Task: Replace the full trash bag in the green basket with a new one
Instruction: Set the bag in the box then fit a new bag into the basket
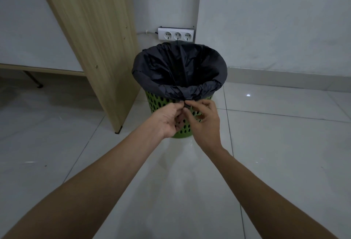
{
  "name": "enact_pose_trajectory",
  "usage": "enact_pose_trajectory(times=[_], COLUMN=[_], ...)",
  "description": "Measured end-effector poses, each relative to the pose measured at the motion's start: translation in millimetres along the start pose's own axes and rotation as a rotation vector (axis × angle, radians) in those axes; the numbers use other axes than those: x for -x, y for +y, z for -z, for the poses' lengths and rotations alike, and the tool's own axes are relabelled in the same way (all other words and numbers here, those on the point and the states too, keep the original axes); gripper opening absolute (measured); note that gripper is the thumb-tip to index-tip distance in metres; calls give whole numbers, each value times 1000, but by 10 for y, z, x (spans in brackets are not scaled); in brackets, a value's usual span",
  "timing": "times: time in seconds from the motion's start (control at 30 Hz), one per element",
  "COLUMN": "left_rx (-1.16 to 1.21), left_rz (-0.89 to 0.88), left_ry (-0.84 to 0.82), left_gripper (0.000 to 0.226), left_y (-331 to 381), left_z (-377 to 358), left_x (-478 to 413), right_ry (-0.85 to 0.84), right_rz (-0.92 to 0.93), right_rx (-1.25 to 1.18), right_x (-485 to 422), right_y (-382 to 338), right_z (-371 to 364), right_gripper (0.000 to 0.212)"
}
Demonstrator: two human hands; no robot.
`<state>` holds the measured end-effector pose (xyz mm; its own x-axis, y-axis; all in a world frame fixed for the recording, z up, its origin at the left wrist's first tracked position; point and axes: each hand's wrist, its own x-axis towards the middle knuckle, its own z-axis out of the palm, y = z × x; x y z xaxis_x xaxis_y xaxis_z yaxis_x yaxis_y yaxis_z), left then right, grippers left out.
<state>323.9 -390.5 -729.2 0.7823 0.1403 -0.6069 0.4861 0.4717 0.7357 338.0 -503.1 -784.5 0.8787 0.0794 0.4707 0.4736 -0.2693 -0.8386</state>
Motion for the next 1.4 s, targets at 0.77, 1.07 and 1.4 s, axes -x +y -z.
enact_pose_trajectory(times=[0.77, 1.07, 1.4], left_rx=[80, 159, 185], left_rz=[-329, -371, -333], left_ry=[229, 345, 347], left_gripper=[21, 17, 14], left_y=[79, 106, 73], left_z=[-149, -284, -420], left_x=[-23, 13, 51], right_ry=[133, 153, -88], right_rz=[-969, -1140, -1054], right_rx=[-816, -933, -853], right_x=[-359, -488, -620], right_y=[-333, -399, -652], right_z=[-59, -228, -99], right_gripper=[18, 11, 35])
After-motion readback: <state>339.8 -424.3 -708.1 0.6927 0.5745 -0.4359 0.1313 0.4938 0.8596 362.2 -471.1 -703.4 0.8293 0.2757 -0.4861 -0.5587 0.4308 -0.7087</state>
